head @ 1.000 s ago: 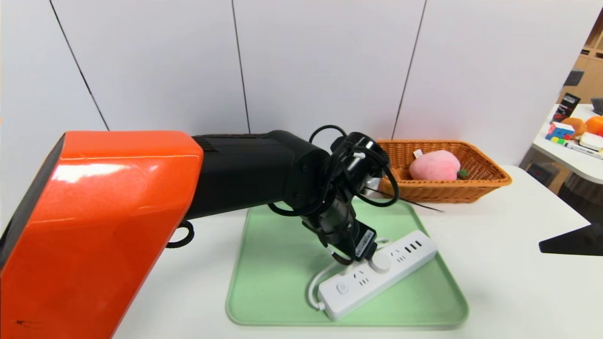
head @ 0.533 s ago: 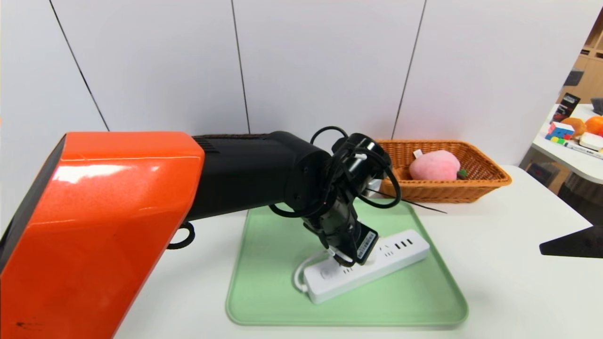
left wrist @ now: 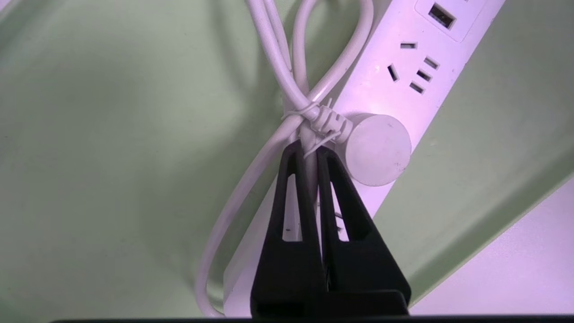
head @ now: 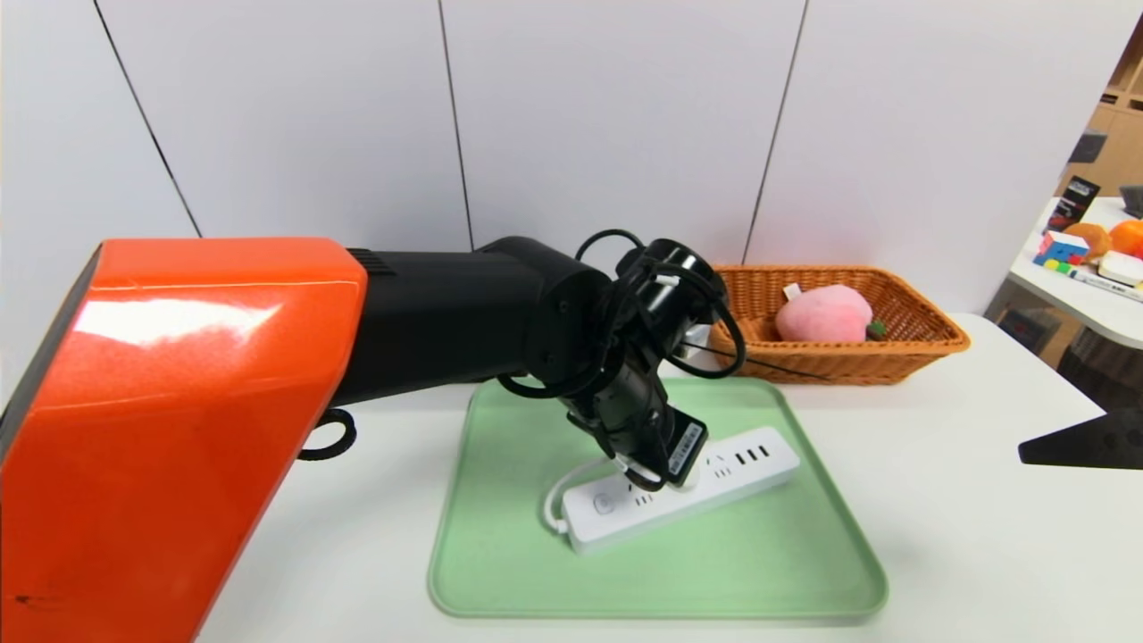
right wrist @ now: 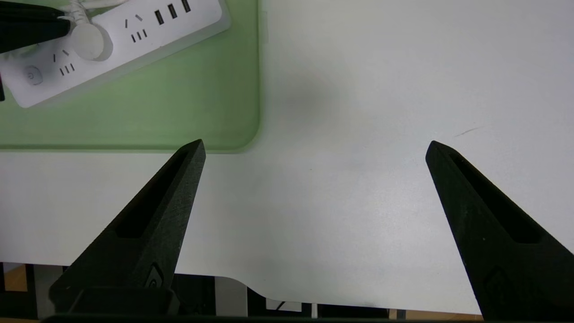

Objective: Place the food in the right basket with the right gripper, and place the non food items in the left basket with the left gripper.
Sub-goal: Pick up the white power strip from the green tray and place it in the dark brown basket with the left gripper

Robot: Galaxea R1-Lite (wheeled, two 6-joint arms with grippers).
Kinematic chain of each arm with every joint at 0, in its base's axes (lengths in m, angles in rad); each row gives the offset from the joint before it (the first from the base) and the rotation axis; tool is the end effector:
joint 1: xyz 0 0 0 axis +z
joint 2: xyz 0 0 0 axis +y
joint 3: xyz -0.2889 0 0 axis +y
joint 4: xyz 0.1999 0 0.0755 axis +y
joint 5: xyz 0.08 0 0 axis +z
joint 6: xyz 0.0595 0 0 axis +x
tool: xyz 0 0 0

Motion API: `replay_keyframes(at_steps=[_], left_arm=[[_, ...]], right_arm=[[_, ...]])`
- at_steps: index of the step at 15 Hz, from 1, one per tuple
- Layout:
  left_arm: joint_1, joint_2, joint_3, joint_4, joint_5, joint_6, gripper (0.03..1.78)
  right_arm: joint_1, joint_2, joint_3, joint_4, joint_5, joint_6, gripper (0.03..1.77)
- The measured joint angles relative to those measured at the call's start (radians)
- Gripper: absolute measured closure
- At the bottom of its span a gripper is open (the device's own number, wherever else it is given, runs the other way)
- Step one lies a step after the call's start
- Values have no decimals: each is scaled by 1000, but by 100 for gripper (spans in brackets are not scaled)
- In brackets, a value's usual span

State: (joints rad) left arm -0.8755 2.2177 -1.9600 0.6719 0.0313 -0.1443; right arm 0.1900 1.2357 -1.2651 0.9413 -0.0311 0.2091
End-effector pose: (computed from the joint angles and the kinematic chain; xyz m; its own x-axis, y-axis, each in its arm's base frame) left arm 0.3026 -0.3598 0.1408 0.4070 -0.4390 -0.8010 0.6738 0.7364 -0.0612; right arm 0.1849 0.0337 0.2439 0.6068 0.0850 -0.7903 -0.0052 0.9947 0.1030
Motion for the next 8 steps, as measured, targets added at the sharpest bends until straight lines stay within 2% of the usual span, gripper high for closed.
replay_keyframes(at_steps=[8], left_arm=[[-7,-46,-2,0,-18,0,173]], right_arm=[[0,6,5,0,0,0,10]])
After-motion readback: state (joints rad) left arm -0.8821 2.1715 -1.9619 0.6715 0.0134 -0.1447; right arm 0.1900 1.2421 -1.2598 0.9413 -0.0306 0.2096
